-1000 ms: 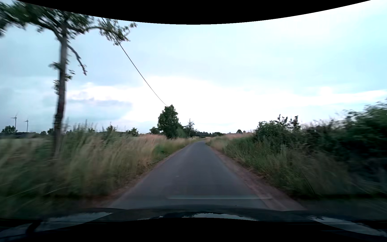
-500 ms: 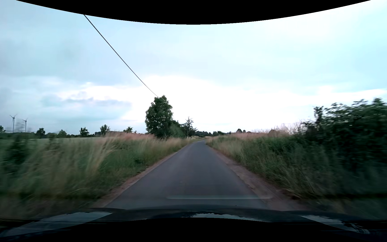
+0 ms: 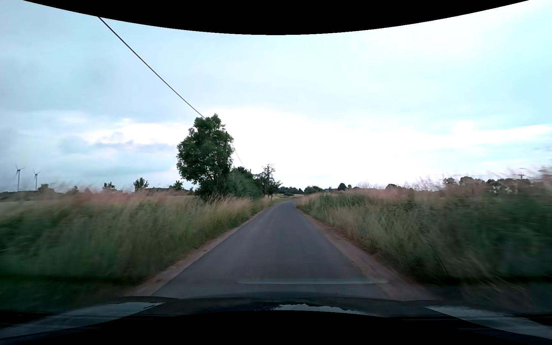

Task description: Follow the waypoints while adhering to traffic rules and regulations

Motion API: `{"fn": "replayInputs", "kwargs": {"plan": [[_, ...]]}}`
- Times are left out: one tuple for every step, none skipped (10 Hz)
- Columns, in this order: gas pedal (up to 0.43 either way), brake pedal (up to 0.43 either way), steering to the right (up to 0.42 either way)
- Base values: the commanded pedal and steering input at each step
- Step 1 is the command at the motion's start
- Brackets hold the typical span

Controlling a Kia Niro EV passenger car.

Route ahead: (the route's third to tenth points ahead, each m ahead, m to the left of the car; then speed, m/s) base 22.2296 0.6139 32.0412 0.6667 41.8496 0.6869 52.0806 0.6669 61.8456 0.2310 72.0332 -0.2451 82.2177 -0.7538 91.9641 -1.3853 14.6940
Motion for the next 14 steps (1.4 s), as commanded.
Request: {"fn": "replayInputs", "kwargs": {"plan": [[0.189,0.000,-0.002],[0.189,0.000,0.000],[0.189,0.000,0.001],[0.169,0.000,0.002],[0.169,0.000,0.001],[0.169,0.000,0.001],[0.169,0.000,0.001],[0.157,0.000,0.001],[0.157,0.000,0.000],[0.150,0.000,0.000],[0.138,0.000,0.000],[0.138,0.000,0.000],[0.130,0.000,0.000],[0.130,0.000,0.000]]}}
